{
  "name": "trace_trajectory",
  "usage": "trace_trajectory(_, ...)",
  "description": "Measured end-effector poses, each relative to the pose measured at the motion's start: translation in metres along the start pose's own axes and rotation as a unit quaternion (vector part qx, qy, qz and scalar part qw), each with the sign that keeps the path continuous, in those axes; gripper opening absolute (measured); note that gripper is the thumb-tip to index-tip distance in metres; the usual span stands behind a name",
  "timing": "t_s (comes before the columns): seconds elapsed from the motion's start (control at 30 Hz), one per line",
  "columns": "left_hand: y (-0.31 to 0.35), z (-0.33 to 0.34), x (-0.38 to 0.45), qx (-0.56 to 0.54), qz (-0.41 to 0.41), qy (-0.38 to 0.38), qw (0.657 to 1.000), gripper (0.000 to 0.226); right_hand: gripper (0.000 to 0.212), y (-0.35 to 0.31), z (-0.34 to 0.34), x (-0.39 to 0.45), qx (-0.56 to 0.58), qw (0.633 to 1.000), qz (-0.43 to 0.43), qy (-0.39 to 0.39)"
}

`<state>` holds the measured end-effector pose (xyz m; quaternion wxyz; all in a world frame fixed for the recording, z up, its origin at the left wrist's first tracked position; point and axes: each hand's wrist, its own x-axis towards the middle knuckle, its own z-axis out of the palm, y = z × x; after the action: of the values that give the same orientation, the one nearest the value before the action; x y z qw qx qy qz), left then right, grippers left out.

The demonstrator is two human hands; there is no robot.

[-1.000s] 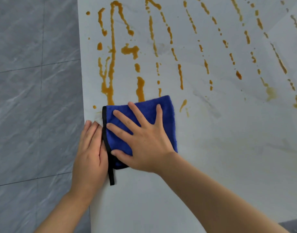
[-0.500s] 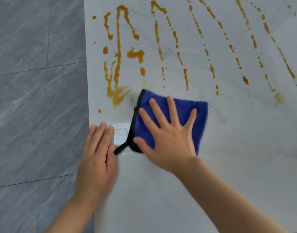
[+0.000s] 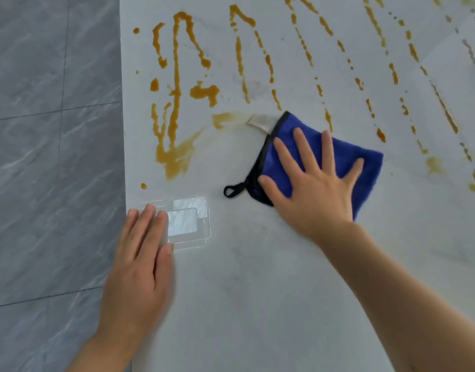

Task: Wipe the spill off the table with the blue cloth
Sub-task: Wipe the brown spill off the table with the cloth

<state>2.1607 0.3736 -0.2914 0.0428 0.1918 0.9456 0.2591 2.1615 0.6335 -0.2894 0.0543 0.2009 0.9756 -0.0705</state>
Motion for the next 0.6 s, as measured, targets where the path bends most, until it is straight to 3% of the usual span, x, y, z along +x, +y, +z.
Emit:
trace_trajectory(0.13, -0.001, 0.001, 0.001, -0.005, -0.003, -0.003, 1.000, 0.053, 0.070, -0.015, 0.007, -0.042, -0.008, 0.997, -0.078, -0.023)
trace_trajectory(0.27, -0.001, 0.002, 0.001, -0.017, -0.011, 0.005, 1.000, 0.052, 0.067, -0.010, 0.003, -0.022, -0.015, 0.990, -0.137, -0.029)
trace_trajectory(0.33, -0.001, 0.002, 0.001, -0.019, -0.008, 0.004, 1.000, 0.052, 0.067, 0.008, -0.003, 0.006, -0.016, 0.994, -0.108, -0.020)
trace_trajectory(0.43, 0.000, 0.000, 0.001, -0.020, -0.010, 0.002, 1.000, 0.054, 0.065, 0.054, -0.011, 0.033, -0.002, 1.000, 0.014, -0.018)
trace_trajectory(0.53, 0.002, -0.001, 0.002, -0.019, -0.010, 0.001, 1.000, 0.056, 0.067, 0.086, -0.016, 0.013, 0.005, 0.995, 0.101, -0.025)
trace_trajectory(0.6, 0.005, -0.001, 0.002, -0.016, -0.008, 0.005, 1.000, 0.060, 0.072, 0.081, -0.013, -0.013, 0.005, 0.993, 0.116, -0.032)
